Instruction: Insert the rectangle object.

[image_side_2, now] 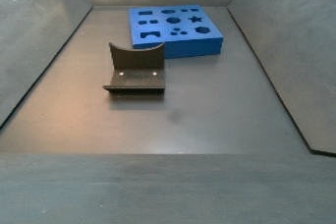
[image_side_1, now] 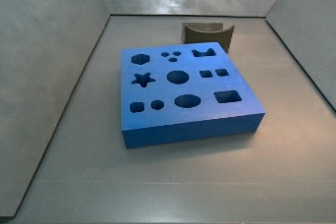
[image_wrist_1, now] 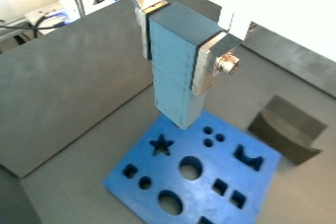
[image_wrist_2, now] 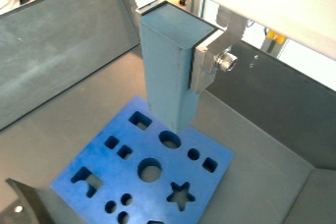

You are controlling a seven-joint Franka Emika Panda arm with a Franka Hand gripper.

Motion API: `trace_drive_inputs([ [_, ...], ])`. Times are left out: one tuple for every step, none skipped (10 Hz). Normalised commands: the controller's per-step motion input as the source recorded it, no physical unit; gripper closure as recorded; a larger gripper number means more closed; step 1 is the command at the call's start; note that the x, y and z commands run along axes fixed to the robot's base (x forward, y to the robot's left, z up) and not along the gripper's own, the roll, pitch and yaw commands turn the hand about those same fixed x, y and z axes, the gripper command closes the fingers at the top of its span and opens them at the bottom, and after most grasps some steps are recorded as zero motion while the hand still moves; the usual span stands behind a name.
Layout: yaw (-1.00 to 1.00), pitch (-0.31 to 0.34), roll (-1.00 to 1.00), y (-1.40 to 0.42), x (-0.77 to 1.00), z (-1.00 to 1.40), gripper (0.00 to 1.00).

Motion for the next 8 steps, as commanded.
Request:
trace_drive_inputs([
  [0.11, -0.162, 0.23, -1.0, -0.04, -0.76, 1.0],
  [0.09, -0.143, 0.22, -1.0, -0.02, -0.74, 1.0],
  [0.06, -0.091, 0.17, -0.78, 0.01, -0.53, 1.0],
  [0.04, -0.065, 0.13, -0.6, 0.03, -0.35, 1.0],
  [0.04, -0.045, 0.12, -0.41, 0.04, -0.17, 1.0],
  [0.03, -0.017, 0.12, -0.19, 0.05, -0.06, 1.0],
  [-0.29, 0.384, -0.06, 1.0, 0.0, 0.93, 1.0],
  [-0.29, 0.397, -0.09, 1.0, -0.01, 0.95, 1.0],
])
